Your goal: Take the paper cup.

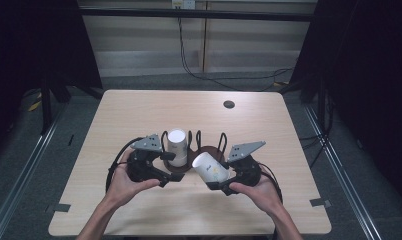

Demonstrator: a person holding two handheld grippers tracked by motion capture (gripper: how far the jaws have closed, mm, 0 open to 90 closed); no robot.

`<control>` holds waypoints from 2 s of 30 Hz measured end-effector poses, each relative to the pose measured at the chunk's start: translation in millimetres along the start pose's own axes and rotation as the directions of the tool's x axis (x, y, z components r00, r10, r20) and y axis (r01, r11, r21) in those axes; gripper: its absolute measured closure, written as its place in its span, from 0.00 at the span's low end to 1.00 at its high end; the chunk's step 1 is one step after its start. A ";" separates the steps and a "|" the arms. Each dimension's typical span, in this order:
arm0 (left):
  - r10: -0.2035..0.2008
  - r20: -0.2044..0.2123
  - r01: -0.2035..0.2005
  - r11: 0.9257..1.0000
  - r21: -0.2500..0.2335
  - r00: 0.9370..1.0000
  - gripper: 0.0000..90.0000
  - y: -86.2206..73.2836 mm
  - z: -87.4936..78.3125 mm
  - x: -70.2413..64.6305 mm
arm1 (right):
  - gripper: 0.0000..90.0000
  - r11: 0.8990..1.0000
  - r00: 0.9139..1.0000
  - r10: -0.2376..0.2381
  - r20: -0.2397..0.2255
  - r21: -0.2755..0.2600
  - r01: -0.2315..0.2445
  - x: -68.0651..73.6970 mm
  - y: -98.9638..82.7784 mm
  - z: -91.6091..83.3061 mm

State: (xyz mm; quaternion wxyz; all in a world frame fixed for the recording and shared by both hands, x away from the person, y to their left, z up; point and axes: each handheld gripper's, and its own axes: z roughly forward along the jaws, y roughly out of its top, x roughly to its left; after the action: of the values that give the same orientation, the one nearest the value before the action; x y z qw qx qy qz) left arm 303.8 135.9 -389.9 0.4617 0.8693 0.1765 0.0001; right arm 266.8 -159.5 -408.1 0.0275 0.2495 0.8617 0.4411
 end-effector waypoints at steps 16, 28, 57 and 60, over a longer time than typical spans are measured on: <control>0.042 0.025 -0.045 0.994 0.104 0.999 0.24 -12.8 14.4 -3.4 | 0.34 0.975 0.998 -0.067 -0.013 0.211 0.068 0.0 13.0 22.0; 0.081 0.082 -0.093 0.984 0.154 0.993 0.26 -13.5 21.1 -11.8 | 0.34 0.941 0.993 -0.106 -0.058 0.317 0.119 7.6 11.1 33.8; 0.095 0.202 -0.147 0.955 0.259 0.975 0.32 -20.0 44.1 -18.5 | 0.34 0.868 0.972 -0.187 -0.144 0.438 0.232 25.9 11.1 49.5; 0.104 0.216 -0.161 0.951 0.266 0.971 0.32 -19.4 45.8 -19.3 | 0.34 0.864 0.968 -0.197 -0.155 0.440 0.246 28.0 11.2 51.4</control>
State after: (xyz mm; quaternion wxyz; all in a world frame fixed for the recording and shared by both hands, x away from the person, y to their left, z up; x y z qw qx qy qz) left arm 287.2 103.1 -428.5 0.3478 0.9316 0.0684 -0.0808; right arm 260.7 -103.0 -426.0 -0.0265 0.1248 0.9640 0.2332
